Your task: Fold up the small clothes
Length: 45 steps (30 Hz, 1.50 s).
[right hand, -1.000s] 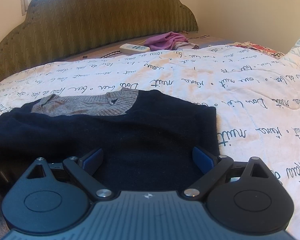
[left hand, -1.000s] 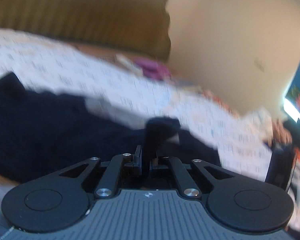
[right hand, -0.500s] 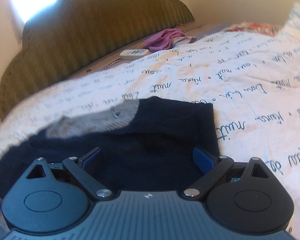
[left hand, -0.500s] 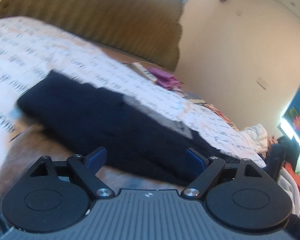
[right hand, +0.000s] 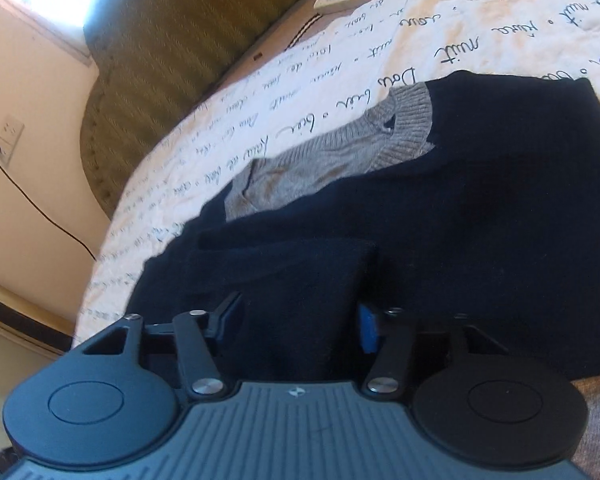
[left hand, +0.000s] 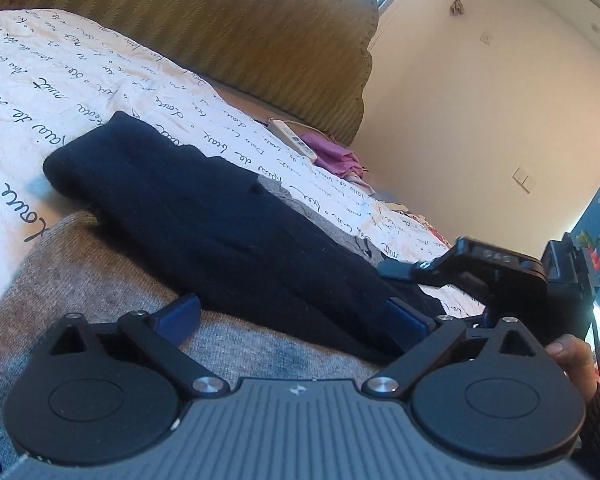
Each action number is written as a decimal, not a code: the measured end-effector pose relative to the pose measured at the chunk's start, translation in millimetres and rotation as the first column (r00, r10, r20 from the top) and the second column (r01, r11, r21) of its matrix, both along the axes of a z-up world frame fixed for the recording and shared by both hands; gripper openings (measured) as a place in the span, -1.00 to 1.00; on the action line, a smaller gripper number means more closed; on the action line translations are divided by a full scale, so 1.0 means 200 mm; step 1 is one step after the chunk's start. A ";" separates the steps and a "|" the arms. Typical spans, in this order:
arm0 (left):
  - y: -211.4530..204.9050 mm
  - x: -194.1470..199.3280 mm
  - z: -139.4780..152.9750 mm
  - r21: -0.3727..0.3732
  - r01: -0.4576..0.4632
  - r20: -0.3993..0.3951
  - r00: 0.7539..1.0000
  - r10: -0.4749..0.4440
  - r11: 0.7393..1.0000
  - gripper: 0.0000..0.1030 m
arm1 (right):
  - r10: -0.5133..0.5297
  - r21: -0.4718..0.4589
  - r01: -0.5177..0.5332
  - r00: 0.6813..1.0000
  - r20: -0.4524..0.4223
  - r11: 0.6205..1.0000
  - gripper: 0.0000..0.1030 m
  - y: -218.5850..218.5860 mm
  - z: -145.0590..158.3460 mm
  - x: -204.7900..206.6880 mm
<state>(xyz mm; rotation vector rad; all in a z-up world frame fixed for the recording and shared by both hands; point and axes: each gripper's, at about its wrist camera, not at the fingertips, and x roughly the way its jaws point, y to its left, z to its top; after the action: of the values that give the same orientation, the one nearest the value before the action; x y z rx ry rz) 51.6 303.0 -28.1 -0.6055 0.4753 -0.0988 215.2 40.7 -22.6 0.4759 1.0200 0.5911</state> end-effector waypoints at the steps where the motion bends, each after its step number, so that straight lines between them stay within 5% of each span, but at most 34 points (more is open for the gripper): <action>1: 0.00 0.00 0.00 0.000 0.002 0.000 1.000 -0.002 1.000 0.94 | 0.006 -0.021 -0.006 1.000 0.012 1.000 -0.10 0.01 0.00 0.00; 2: 0.00 0.00 0.00 -0.002 0.002 0.000 1.000 -0.002 1.000 0.94 | -0.002 -0.047 0.003 1.000 0.020 0.999 -0.48 0.02 0.00 0.00; 5: 0.01 0.00 -0.01 -0.011 0.003 0.002 1.000 -0.003 1.000 0.94 | -0.015 -0.059 0.018 0.999 0.040 0.998 -0.87 -0.01 0.04 0.01; 13: 0.02 -0.01 -0.01 -0.016 0.002 0.005 1.000 -0.002 1.000 0.94 | -0.042 0.010 0.041 0.984 0.175 0.999 -0.89 -0.26 0.34 0.09; 19: 0.02 -0.01 -0.01 -0.018 0.001 0.006 1.000 0.000 1.000 0.95 | -0.145 -0.128 0.152 0.987 0.066 0.980 -0.89 -0.51 0.13 0.17; 22: 0.02 -0.01 -0.01 -0.017 0.000 0.005 1.000 0.000 1.000 0.95 | -0.175 -0.121 0.177 0.984 0.025 0.977 -0.89 -0.55 0.00 0.16; 24: 0.01 -0.01 -0.01 -0.014 0.000 0.003 1.000 0.000 1.000 0.95 | -0.219 -0.068 0.220 0.975 0.030 0.973 -0.82 -0.57 -0.02 0.13; 27: 0.01 -0.01 0.00 -0.001 0.002 -0.005 1.000 -0.002 1.000 0.93 | -0.296 -0.068 0.298 0.954 0.045 0.952 -0.34 -0.60 0.05 0.11; 29: -0.01 -0.02 0.04 0.036 0.006 -0.017 1.000 -0.006 0.999 0.91 | -0.345 -0.112 0.372 0.916 0.206 0.921 0.17 -0.60 0.17 0.03; 31: 0.00 -0.04 0.13 0.039 0.024 0.021 0.999 -0.025 0.999 0.94 | -0.330 -0.105 0.387 0.876 0.351 0.916 0.35 -0.58 0.26 -0.06; 35: -0.06 0.11 0.30 0.146 0.038 0.089 0.995 -0.052 0.989 1.00 | -0.201 -0.130 0.263 0.910 0.363 0.956 0.34 -0.41 0.26 -0.08; 40: -0.18 0.55 0.19 0.338 0.121 -0.152 0.986 -0.073 0.933 0.86 | -0.038 -0.341 0.150 0.948 0.315 0.928 0.30 -0.16 0.01 -0.03; 42: -0.19 0.65 0.06 0.391 0.176 -0.262 0.962 -0.075 0.903 0.90 | 0.020 -0.375 0.149 0.911 0.412 0.915 0.30 -0.14 -0.05 -0.07; 44: -0.19 0.62 -0.01 0.447 0.193 -0.203 0.973 -0.111 0.873 0.95 | 0.031 -0.398 0.152 0.908 0.417 0.905 0.31 -0.12 -0.04 -0.09; 45: -0.17 0.62 -0.01 0.438 0.194 -0.209 0.972 -0.110 0.878 0.99 | 0.039 -0.414 0.148 0.911 0.410 0.898 0.31 -0.11 -0.03 -0.09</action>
<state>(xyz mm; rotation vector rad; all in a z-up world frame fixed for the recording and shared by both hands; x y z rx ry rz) 176.2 268.4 -29.6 -0.1110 0.6962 -0.0789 197.2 17.9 -28.6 -0.0260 0.6994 0.3689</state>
